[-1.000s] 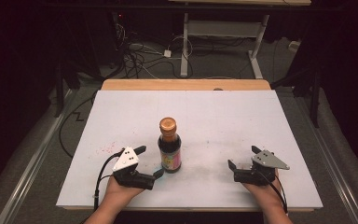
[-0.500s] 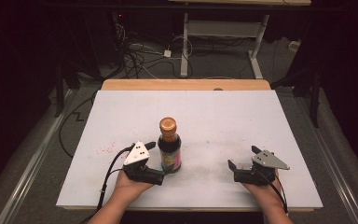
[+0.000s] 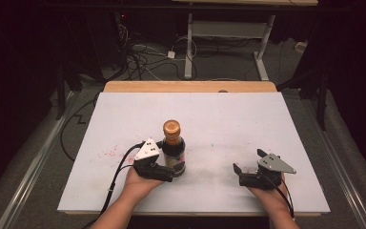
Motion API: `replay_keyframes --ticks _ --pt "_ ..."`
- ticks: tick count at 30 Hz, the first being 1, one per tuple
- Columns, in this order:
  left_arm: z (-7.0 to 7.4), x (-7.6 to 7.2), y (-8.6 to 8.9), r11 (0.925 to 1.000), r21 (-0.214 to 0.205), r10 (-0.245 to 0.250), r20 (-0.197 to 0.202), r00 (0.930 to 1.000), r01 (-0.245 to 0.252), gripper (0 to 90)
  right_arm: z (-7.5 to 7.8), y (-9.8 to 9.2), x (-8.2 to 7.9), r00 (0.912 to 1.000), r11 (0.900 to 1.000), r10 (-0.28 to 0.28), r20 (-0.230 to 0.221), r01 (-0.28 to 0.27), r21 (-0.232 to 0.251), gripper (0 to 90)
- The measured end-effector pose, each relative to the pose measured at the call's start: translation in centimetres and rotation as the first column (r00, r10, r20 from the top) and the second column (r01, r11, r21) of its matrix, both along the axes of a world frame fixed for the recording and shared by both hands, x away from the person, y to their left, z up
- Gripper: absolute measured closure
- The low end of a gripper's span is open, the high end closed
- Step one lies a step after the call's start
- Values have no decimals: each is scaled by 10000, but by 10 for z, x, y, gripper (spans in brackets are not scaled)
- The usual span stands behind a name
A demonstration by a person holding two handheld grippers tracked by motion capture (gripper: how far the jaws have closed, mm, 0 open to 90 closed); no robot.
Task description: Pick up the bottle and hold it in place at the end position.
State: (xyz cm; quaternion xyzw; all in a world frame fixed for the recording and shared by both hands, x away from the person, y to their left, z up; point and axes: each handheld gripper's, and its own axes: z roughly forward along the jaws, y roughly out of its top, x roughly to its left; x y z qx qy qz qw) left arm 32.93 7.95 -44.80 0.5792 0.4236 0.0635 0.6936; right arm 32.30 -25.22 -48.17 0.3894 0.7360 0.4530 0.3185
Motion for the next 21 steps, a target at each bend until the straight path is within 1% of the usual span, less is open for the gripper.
replay_keyframes --ticks 1,2,3,5,7,8,9,14,17,18,19,21 --pt "1 0 0 10000 -42 -56 25 10000 56 90 0 0 0 10000 10000 2 11 -2 -6 3" --pt "1 0 0 9999 -74 -80 49 10000 81 90 0 0 0 10000 10000 2 11 -2 -6 3" --pt "2 0 -1 9998 -123 -139 83 9999 140 143 0 0 0 10000 10000 12 17 -12 -4 3" --pt "2 0 -2 9998 -148 -154 85 9998 155 149 0 0 0 10000 10000 14 19 -14 -2 3" --pt "2 0 -3 9996 -170 -223 78 9997 224 241 0 0 0 10000 10000 8 16 -8 -6 3" --pt "2 0 -3 9998 -133 -157 112 9998 159 241 0 0 0 10000 10000 8 16 -8 -6 3" --pt "1 0 -3 9998 -89 -157 170 9997 159 264 0 0 0 10000 10000 9 15 -9 -4 3" --pt "1 -1 -3 10000 43 -62 344 9994 61 279 0 0 0 10000 10000 23 15 -23 8 3" --pt "2 -2 -4 9999 105 -7 383 9993 3 283 0 -1 0 10000 10000 30 28 -30 16 3" --pt "3 -2 -5 9999 -10 136 331 9994 -136 284 0 -1 0 10000 10000 27 26 -27 28 3" --pt "3 -2 -5 9999 -10 136 331 9994 -136 285 0 -1 0 10000 10000 17 16 -17 23 3" --pt "4 -1 -5 9998 179 48 328 9995 -54 286 0 -1 0 10000 10000 17 14 -17 29 3"
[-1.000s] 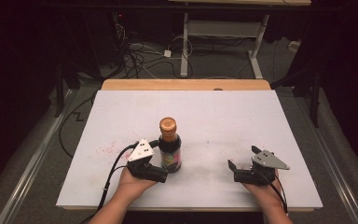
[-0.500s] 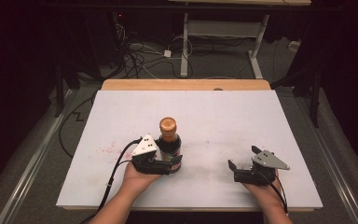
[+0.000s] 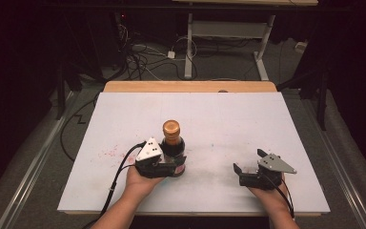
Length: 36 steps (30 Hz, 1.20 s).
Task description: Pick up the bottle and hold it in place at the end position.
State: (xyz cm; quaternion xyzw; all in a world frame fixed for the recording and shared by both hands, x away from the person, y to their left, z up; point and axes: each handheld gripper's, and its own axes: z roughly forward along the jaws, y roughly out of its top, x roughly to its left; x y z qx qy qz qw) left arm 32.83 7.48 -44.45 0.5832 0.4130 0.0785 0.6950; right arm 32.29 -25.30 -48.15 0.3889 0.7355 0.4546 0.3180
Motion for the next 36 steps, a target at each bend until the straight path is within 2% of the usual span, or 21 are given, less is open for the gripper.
replay_keyframes --ticks 3,6,8,9,10,11,12,13,14,16,17,18,19,23,31,36 --pt "2 2 -1 10000 -18 -1 -69 10000 1 287 0 0 0 10000 10000 4 -12 -4 17 3" --pt "6 4 -2 10000 -86 28 29 10000 -28 287 0 0 0 10000 10000 -4 -18 4 59 3" --pt "10 6 -5 9988 -452 159 -56 9999 -162 287 0 0 0 10000 10000 3 -21 -3 75 3" --pt "10 7 -5 9988 -474 146 -26 9999 -147 287 0 0 0 10000 10000 7 -22 -7 75 3" --pt "11 9 -3 9999 -141 -1 78 10000 2 287 0 0 0 10000 10000 8 -16 -8 76 3" --pt "11 10 -4 9999 -120 -11 84 10000 12 287 0 0 0 10000 10000 8 -16 -8 76 3" --pt "12 12 -5 9996 -286 55 24 10000 -55 287 0 0 0 10000 10000 5 -21 -5 90 3" --pt "12 15 -4 9999 -159 -8 6 10000 8 286 0 -1 0 10000 10000 10 3 -10 99 3" --pt "13 17 -5 9995 -316 0 -28 10000 -1 286 0 -1 0 10000 10000 10 3 -10 99 3" --pt "13 22 -6 9996 -295 46 -67 10000 -47 286 0 -1 0 10000 10000 21 2 -21 90 3" --pt "13 26 -7 9989 -462 117 -149 9998 -124 286 0 -1 0 10000 10000 13 1 -13 93 3" --pt "13 26 -7 9989 -462 117 -149 9998 -124 286 0 -1 0 10000 10000 22 -1 -22 84 3" --pt "12 29 -6 9998 -180 56 -142 9999 -58 286 0 -1 0 10000 10000 22 -1 -22 84 3" --pt "14 40 -9 9997 -112 201 -74 9998 -202 285 0 -1 0 10000 9999 20 9 -20 103 3" --pt "21 61 -17 9989 -419 212 52 9998 -210 286 0 -1 -1 10000 9999 39 1 -39 126 3" --pt "22 74 -22 9990 -364 250 50 9997 -248 286 0 -1 -1 10000 9999 56 18 -56 135 3"
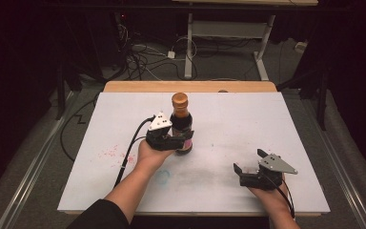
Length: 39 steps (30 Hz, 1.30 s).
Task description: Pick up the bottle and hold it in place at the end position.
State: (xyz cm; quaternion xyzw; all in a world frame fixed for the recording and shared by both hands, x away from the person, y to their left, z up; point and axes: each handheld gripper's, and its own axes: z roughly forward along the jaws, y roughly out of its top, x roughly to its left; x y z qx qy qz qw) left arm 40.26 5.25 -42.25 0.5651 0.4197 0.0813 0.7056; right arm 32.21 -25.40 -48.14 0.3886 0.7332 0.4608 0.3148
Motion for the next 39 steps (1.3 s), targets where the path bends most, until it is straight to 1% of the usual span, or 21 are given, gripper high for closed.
replay_keyframes --ticks 1,3,5,8,11,15,17,19,21,22,25,28,33,39 --pt "0 4 -1 10000 39 33 -65 10000 -33 286 0 0 0 10000 10000 14 8 -14 -5 3" --pt "0 9 -3 9999 -87 64 -109 9999 -65 286 0 0 0 10000 10000 23 7 -23 16 3" --pt "0 15 -6 9998 -111 179 -189 9997 -181 286 0 0 0 10000 10000 29 6 -29 29 3" --pt "0 24 -10 9996 15 282 -179 9994 -282 286 0 -1 0 10000 10000 41 20 -41 14 3" --pt "0 30 -13 9995 41 317 -197 9993 -316 286 0 0 0 10000 10000 55 35 -55 -25 3" --pt "0 38 -19 9990 88 437 -107 9990 -436 286 0 -1 0 10000 10000 71 54 -71 11 3" --pt "-1 41 -21 9990 49 447 -119 9989 -446 286 0 0 0 10000 10000 81 51 -81 25 3" --pt "-3 43 -24 9992 9 392 -95 9992 -392 286 0 0 0 10000 10000 84 47 -84 18 3" --pt "-5 45 -26 9990 159 413 -19 9991 -413 286 0 0 0 10000 10000 68 49 -69 37 3" --pt "-6 46 -28 9989 155 441 -11 9990 -440 286 0 -1 0 10000 10000 80 50 -80 30 3" --pt "-8 50 -31 9989 209 417 -92 9991 -415 286 0 -1 0 10000 10000 83 41 -84 27 3" --pt "-10 52 -33 9984 324 470 -70 9989 -467 286 0 -1 0 10000 10000 81 42 -81 35 3" --pt "-13 55 -35 9983 250 522 -98 9986 -519 286 0 0 -1 10000 10000 71 63 -72 43 3" --pt "-14 53 -36 9981 381 477 -3 9989 -476 285 0 -1 -1 9999 9999 88 60 -89 51 3"
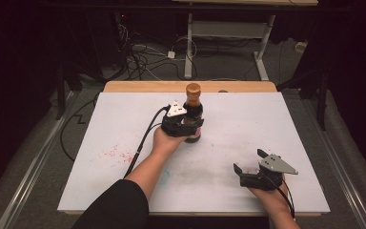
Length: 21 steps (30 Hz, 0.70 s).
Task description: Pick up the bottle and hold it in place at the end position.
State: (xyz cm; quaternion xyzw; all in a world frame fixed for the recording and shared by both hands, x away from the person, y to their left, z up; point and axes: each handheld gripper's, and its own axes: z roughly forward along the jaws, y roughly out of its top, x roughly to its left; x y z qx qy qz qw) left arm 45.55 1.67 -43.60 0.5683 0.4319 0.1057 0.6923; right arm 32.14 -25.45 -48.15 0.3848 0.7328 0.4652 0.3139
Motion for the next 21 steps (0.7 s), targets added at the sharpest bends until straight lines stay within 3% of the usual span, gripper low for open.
replay_keyframes --ticks 5,6,7,8,12,13,15,18,19,21 --pt "0 -1 1 10000 61 -41 -35 10000 41 284 0 0 0 10000 10000 5 -8 -5 -10 3" --pt "-2 -1 5 9966 761 -307 44 9995 303 283 0 0 0 10000 10000 6 -3 -6 -27 3" --pt "-2 -1 4 9971 716 -259 66 9996 253 283 0 0 0 10000 10000 9 3 -9 -38 3" --pt "-2 -2 1 9999 129 -71 67 10000 70 282 0 0 0 10000 10000 17 -3 -17 -48 3" --pt "-5 -4 2 9999 -153 30 194 9998 -27 281 0 0 0 10000 10000 -3 -9 3 -48 3" --pt "-5 -5 -1 9986 -519 134 189 9997 -124 281 0 0 0 10000 10000 -3 -9 3 -48 3" --pt "-6 -6 -1 9975 -682 207 244 9995 -190 282 0 0 0 10000 10000 -23 -21 23 -36 3" --pt "-7 -6 -1 9970 -753 209 257 9995 -189 282 0 -1 1 9999 9999 -80 -105 81 84 3" --pt "-8 -6 2 9993 -349 108 306 9995 -97 282 1 -1 2 9999 9999 -100 -130 101 86 3" --pt "-8 -6 2 9994 -344 114 290 9995 -104 282 2 -1 2 9997 9997 -107 -196 111 208 3"
